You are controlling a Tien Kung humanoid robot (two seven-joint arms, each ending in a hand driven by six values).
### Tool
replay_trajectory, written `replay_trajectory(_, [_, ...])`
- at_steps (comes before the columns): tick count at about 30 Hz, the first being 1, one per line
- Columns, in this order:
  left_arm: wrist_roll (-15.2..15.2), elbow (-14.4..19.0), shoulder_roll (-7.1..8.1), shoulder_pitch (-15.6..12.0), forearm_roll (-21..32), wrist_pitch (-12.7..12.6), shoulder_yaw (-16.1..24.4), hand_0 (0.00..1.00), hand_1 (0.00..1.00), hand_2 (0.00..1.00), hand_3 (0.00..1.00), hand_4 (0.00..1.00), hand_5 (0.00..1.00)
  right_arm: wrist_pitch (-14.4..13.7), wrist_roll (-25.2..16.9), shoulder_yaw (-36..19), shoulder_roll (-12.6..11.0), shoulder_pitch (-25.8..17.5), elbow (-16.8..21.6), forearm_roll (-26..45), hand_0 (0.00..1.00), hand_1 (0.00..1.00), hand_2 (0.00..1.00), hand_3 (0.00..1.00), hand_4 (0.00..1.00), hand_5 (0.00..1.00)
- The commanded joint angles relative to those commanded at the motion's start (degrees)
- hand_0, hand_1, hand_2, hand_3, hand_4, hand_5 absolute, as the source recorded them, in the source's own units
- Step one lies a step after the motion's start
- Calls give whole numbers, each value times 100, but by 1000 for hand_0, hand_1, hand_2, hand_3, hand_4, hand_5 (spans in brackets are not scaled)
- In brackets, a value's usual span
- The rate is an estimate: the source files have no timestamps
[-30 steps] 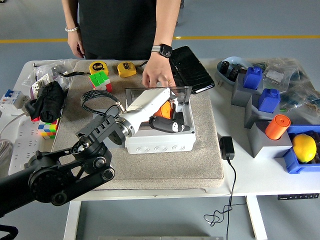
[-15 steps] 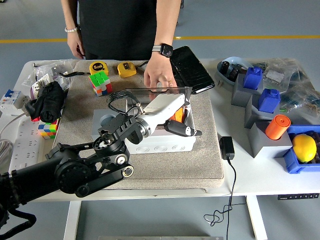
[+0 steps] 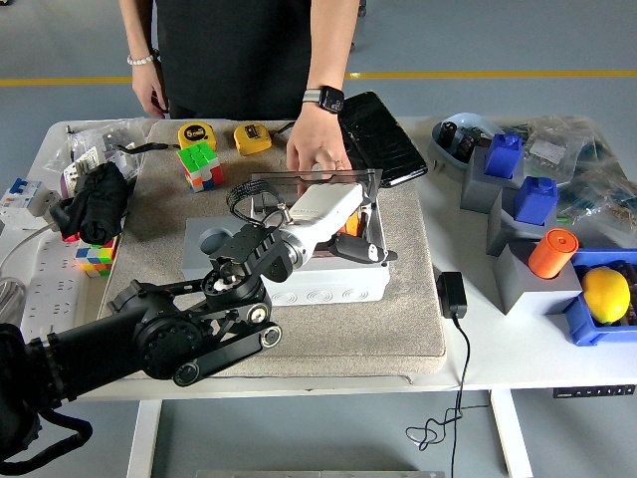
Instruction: Fetch the battery,place it into the box,close the lid of the box
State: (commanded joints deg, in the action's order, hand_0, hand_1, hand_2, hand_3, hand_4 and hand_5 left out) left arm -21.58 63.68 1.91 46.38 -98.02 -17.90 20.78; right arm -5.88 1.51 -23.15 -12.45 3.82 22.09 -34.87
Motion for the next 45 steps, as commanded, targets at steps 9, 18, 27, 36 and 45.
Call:
replay_trajectory(9, [57,39,5,-66,-62,81,11,339,516,498,582,998,545,4,0,-32,-1,-9,-3,-11,727,695,689,701,998,577])
replay_trajectory(18, [85,106,21,-86,-82,70,51,345,530,513,605,998,563,3,-3,-49,-3,5,33,-48,727,695,689,701,998,577])
replay_trajectory(27, [384,254,18,-101,344,-113,177,330,531,526,616,998,584,4,-5,-9,3,0,19,-27,728,695,689,701,998,577])
replay_trajectory(36, [685,416,89,-272,1137,-149,345,326,529,522,603,998,586,4,-8,-14,15,6,32,-30,728,695,689,700,998,577])
replay_trajectory(45, [685,1797,867,-887,1316,28,1205,290,505,497,508,998,589,5,-9,-93,10,-18,18,-67,728,695,689,701,998,574])
